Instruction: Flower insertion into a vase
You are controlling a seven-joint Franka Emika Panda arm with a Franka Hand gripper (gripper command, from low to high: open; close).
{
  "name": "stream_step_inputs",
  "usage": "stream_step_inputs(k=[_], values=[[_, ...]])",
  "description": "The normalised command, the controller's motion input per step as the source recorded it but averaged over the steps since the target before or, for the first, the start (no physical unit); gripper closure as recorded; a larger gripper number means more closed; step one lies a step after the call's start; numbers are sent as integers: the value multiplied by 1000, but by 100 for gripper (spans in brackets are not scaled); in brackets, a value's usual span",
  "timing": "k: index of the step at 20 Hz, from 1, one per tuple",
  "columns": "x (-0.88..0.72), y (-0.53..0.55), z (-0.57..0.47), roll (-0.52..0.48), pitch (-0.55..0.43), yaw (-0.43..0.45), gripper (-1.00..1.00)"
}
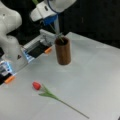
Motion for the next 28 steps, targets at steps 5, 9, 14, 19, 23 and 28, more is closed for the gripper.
stream_step_inputs(k=[5,9,14,19,23,28], values=[[221,18,-31,-225,224,63,100],[155,9,-93,-270,85,23,100],[182,-17,-224,-286,-19,-9,100],[215,-32,-275,-255,-24,17,100],[244,-31,-175,-201,8,65,100],[250,-41,-95,-171,26,94,100]])
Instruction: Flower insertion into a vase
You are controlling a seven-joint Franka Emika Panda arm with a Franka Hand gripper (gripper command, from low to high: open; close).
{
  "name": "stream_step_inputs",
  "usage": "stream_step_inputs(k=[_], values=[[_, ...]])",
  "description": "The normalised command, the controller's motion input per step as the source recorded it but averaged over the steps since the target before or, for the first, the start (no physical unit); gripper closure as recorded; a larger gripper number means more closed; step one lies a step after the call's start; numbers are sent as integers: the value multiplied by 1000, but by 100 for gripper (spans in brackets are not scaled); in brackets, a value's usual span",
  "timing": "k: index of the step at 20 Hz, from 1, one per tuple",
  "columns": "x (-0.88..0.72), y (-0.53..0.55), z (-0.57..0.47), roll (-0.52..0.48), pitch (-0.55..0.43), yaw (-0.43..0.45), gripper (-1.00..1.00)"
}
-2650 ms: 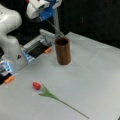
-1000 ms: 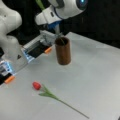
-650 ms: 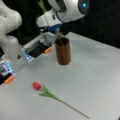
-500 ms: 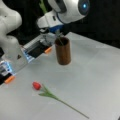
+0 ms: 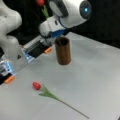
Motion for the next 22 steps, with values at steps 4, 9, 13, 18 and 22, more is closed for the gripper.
stream_step_inputs(k=[4,9,13,18,22], values=[[266,-28,-97,-131,34,103,100],[303,-3,-200,-93,19,105,100],[296,23,-263,-63,33,147,100],[269,21,-245,-54,28,179,100],[268,28,-159,-64,25,190,-100]])
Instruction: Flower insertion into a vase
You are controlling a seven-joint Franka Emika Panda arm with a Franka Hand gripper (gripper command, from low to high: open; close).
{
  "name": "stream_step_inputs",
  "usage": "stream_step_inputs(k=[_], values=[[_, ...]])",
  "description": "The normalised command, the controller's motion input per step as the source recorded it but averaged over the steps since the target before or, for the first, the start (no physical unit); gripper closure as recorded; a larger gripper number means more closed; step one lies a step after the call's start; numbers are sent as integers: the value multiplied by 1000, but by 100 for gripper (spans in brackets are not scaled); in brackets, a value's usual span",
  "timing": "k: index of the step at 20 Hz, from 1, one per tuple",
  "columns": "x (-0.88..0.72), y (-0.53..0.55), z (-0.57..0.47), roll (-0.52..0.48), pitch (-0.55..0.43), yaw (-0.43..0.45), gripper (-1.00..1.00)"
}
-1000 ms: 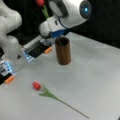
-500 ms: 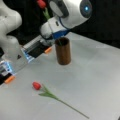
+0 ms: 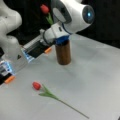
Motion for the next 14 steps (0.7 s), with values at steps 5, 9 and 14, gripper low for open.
stream_step_inputs(k=[5,9,14], values=[[261,34,-32,-71,16,178,-100],[273,-10,51,-79,26,172,-100],[312,-46,116,-86,71,190,-100]])
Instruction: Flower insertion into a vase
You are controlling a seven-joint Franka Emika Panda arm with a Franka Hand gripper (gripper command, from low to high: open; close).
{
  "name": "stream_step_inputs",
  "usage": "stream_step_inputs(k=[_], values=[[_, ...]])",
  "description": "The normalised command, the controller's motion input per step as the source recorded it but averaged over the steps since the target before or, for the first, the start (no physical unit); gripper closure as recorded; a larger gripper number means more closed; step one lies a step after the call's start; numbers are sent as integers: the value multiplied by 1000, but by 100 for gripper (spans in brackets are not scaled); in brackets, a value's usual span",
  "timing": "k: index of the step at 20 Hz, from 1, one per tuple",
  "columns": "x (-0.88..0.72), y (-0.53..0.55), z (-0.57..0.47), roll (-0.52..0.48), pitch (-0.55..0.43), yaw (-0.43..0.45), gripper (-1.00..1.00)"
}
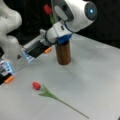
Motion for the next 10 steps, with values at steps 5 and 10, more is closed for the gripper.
stream_step_inputs(k=[5,10], values=[[413,-82,112,-101,8,170,-100],[491,-114,98,-177,-321,154,-100]])
